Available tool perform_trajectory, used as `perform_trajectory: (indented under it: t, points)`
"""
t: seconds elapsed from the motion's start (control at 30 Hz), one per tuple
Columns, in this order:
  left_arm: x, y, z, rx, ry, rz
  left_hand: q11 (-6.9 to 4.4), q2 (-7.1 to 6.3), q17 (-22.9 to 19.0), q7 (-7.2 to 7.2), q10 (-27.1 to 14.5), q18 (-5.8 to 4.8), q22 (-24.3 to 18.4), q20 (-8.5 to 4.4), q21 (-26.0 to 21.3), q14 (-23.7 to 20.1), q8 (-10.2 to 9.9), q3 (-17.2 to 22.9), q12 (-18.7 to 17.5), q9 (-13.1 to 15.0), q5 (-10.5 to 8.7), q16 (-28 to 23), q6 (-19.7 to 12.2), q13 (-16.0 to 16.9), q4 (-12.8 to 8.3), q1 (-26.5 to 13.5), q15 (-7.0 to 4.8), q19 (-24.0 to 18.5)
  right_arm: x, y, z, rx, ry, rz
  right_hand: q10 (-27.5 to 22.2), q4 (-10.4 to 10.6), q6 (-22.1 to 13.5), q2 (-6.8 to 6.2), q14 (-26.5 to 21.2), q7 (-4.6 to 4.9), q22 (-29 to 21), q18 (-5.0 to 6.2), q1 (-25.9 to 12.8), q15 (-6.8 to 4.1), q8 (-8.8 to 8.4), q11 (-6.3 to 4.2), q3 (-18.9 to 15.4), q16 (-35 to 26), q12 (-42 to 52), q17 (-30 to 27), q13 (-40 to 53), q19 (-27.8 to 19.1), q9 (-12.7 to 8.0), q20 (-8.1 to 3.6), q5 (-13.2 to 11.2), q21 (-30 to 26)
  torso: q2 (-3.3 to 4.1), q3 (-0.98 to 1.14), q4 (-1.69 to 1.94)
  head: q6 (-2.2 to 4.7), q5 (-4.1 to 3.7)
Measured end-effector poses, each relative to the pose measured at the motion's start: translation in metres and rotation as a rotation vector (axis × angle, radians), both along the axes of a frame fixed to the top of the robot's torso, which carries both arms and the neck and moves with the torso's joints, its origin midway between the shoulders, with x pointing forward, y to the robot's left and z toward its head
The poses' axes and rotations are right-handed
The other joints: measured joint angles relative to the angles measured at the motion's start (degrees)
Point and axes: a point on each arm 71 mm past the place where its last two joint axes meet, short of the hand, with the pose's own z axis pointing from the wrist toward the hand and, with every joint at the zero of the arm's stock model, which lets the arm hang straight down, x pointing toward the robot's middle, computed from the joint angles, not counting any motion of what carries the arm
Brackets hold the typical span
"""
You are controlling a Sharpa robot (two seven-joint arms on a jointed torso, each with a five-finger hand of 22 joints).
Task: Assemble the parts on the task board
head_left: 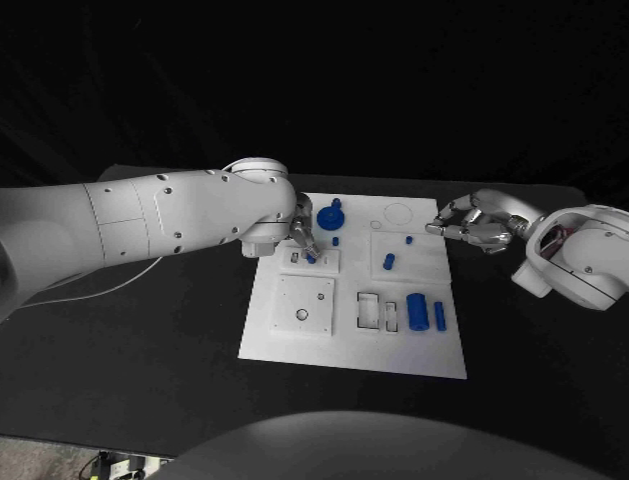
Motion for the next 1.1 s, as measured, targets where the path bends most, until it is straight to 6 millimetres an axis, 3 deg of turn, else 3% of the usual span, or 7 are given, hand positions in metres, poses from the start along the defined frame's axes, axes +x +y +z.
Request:
perform_trajectory:
  t: [0.47,0.8,1.1]
  points:
    - [0.0008,0.0002,-0.0002,0.0,0.001,0.003,0.01,0.23,-0.01,0.09,0.01,0.0,0.0,0.0,-0.34,0.0,-0.13,0.09,-0.23,0.03,-0.84,0.0,-0.07,0.0,0.09,-0.22,0.0,0.0,-0.0001,-0.0003,-0.0003,-0.001,0.002,-0.001,0.0,0.0,0.0,0.0,-0.01,0.0,-0.01,0.0,0.0,-0.01,0.0,0.0,0.0,0.0,0.0,0.04,0.0,0.0,0.01,0.0,0.0,0.0,-0.01,0.01,0.0,0.0,0.06]
    - [0.0018,-0.0023,-0.0003,0.016,-0.008,-0.012,0.04,1.18,-0.02,0.38,-0.03,0.0,-0.01,0.31,-1.44,0.0,-0.11,0.44,-0.72,0.46,-9.14,0.0,-1.25,0.0,-0.1,-1.24,0.0,-0.73,-0.0005,-0.0015,-0.0005,-0.002,0.004,-0.003,0.0,0.0,0.0,0.0,-0.01,0.0,-0.01,0.0,0.0,-0.01,0.0,0.0,0.0,0.0,0.0,0.04,0.0,0.0,0.01,0.0,0.0,-0.35,-0.01,0.01,-0.02,0.0,-0.07]
    - [0.0015,-0.0024,-0.0016,0.026,-0.005,-0.02,0.05,1.12,-0.02,0.3,-0.03,0.0,-0.01,0.52,-2.1,0.0,-0.67,1.56,-0.87,-0.04,-14.35,0.0,-1.55,0.04,-1.75,-3.75,0.0,-0.93,-0.0008,-0.002,-0.0008,-0.004,0.007,-0.003,0.0,0.0,0.0,0.0,-0.01,0.0,-0.01,-0.01,0.0,-0.01,0.0,0.0,0.0,0.0,0.0,0.03,0.0,-0.39,0.01,0.02,0.0,-0.35,-0.01,0.01,-0.02,0.0,-0.11]
